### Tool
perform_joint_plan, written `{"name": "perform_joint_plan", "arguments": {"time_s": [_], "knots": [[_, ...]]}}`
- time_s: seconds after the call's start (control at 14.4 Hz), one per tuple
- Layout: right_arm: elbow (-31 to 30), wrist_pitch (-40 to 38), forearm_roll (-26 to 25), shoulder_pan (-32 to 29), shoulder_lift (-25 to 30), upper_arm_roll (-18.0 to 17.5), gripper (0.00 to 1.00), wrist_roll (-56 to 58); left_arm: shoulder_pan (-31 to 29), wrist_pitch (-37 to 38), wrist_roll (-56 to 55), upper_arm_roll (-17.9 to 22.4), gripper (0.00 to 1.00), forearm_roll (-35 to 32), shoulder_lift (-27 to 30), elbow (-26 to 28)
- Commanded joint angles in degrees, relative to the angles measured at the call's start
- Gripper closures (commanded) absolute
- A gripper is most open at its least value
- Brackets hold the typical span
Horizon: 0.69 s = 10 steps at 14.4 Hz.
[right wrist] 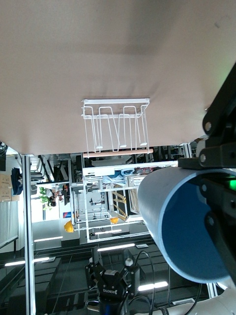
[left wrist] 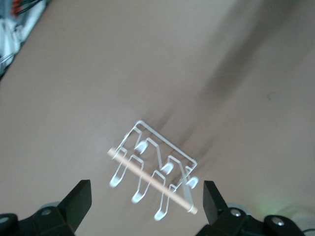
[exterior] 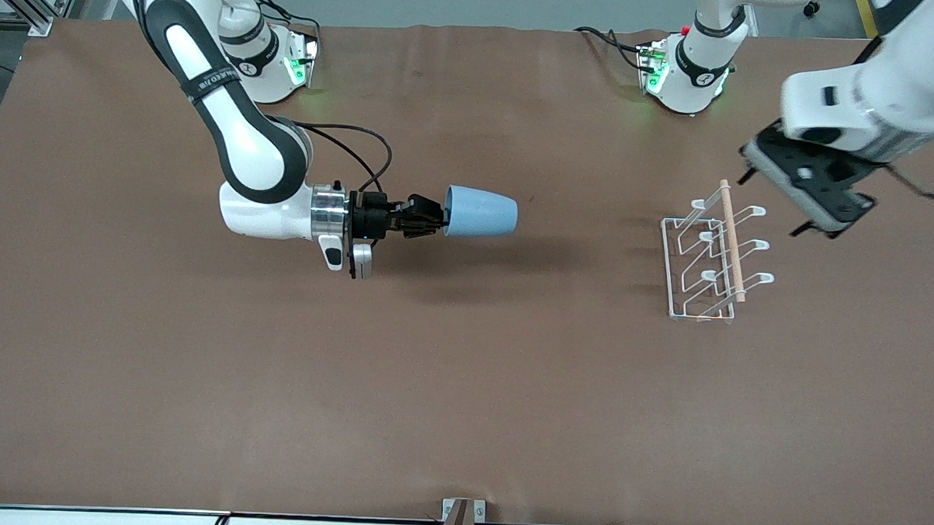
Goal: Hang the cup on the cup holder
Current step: 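Hold the cup with the right gripper while the left gripper reaches it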
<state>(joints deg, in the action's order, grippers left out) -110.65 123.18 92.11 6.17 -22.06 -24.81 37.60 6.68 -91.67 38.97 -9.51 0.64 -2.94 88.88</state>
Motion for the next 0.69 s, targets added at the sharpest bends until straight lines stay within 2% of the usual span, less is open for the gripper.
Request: {"name": "perform_joint_plan", "arguments": {"time_s": [0.0,0.28,0.62], "knots": [[1.4,0.83,1.67,0.51,-1.15,-0.24,1.0,1.07,-0.09,0.26,3.03,-3.05,0.0,4.09,-3.73,-1.87],[1.49,0.83,1.76,0.68,-1.23,-0.24,1.0,1.07,0.0,0.17,11.56,-7.97,0.0,7.96,-7.68,-1.87],[1.49,0.83,1.67,0.59,-1.23,-0.24,1.0,1.07,2.1,-3.43,11.05,-13.51,0.0,8.94,-10.67,-1.69]]}}
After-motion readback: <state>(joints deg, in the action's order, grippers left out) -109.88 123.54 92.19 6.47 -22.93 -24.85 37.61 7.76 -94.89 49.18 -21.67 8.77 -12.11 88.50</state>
